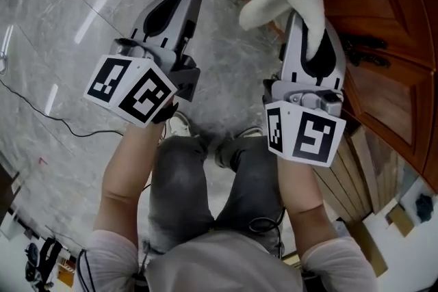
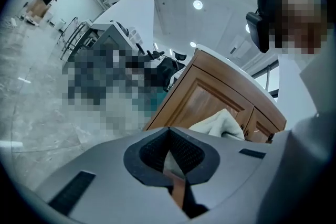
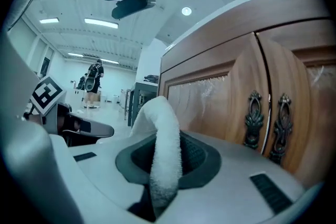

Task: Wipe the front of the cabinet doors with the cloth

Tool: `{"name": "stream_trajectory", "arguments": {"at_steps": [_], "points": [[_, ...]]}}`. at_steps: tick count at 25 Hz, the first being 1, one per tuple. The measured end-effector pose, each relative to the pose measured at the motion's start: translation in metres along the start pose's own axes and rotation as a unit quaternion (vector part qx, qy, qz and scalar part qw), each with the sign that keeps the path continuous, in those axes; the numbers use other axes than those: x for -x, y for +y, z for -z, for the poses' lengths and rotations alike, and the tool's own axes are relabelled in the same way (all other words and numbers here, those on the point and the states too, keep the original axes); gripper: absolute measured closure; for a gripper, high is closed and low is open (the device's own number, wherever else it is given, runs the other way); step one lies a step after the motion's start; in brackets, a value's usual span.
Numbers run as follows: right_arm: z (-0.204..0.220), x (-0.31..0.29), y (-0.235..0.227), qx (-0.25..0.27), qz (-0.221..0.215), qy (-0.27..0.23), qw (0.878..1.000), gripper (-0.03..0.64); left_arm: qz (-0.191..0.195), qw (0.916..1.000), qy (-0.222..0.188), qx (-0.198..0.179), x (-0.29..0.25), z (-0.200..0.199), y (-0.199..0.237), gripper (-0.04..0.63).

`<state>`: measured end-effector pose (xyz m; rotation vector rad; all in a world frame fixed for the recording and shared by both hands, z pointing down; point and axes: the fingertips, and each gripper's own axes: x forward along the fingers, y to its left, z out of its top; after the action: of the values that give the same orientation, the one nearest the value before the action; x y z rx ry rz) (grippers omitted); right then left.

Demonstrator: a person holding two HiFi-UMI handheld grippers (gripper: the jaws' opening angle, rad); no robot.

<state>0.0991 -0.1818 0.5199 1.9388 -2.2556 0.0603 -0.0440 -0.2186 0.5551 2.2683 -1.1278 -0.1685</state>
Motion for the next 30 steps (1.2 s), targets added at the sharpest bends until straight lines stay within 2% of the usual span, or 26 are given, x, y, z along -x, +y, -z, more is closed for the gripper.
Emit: {"name": "stream_trajectory", "arguments": {"at_steps": [5, 11, 21, 30], "points": [[-0.055, 0.017, 0.015, 0.006, -0.027, 0.024, 0.999, 0.535, -0.018, 0.9996, 0.009, 0.022, 0.021, -0.044, -0.033, 0.578], [-0.137, 0.052, 0.019, 0.003, -0.05, 0.037, 0.998, 0.535, -0.02, 0.9992, 0.014, 0.032, 0.047, -0.109, -0.093, 0.578], [-0.258, 0.094, 0.006, -0.001, -0.045, 0.038, 0.998, 0.535, -0.008, 0.9994, 0.012, 0.031, 0.073, -0.207, -0.19, 0.578], [-0.374, 0.118, -0.007, -0.021, -0.029, 0.006, 0.999, 0.535, 0.008, 0.9998, 0.005, 0.016, 0.095, -0.295, -0.269, 0.578]]}}
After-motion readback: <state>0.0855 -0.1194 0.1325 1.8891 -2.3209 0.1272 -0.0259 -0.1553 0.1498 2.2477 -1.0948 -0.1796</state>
